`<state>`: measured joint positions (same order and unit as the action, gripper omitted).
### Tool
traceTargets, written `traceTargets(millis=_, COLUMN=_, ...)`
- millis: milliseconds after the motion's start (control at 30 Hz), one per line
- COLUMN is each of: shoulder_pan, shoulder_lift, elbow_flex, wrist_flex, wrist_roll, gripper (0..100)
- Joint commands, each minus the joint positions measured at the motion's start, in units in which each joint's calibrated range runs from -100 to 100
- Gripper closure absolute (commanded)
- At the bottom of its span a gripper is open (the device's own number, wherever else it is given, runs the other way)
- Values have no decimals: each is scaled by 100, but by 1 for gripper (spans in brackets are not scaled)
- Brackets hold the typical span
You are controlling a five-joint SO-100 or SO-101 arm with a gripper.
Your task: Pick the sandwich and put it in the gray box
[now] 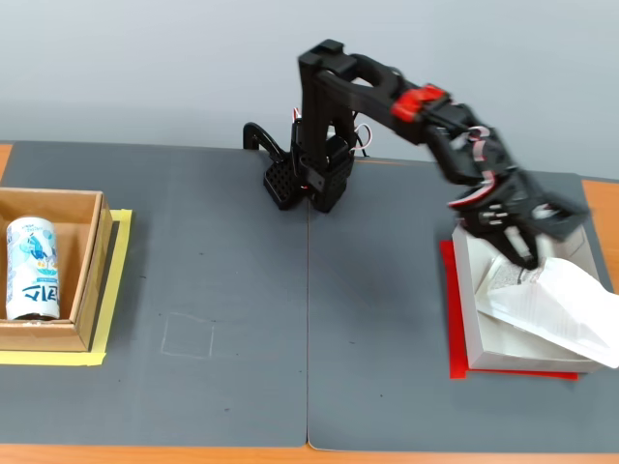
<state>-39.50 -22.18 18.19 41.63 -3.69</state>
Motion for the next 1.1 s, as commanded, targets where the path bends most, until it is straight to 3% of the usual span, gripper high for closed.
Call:
traceTargets(millis=0, shoulder_pan=671, shoulder_lift=-1203, elbow_flex=936, wrist_flex=21, wrist_roll=22, gripper=98)
traceTargets(millis=433, shoulder_pan=2887, shoulder_lift=-5536, elbow_flex=5377, wrist_flex=420, wrist_roll=345, gripper=98)
traceTargets(millis=767, shoulder_pan=3372, shoulder_lift=-7715, elbow_flex=6644, wrist_flex=2616, wrist_roll=283, gripper=98)
traceTargets(millis=1067, shoulder_pan=3588, shoulder_lift=-7715, elbow_flex=7087, wrist_flex=2851, wrist_roll=283, gripper=98)
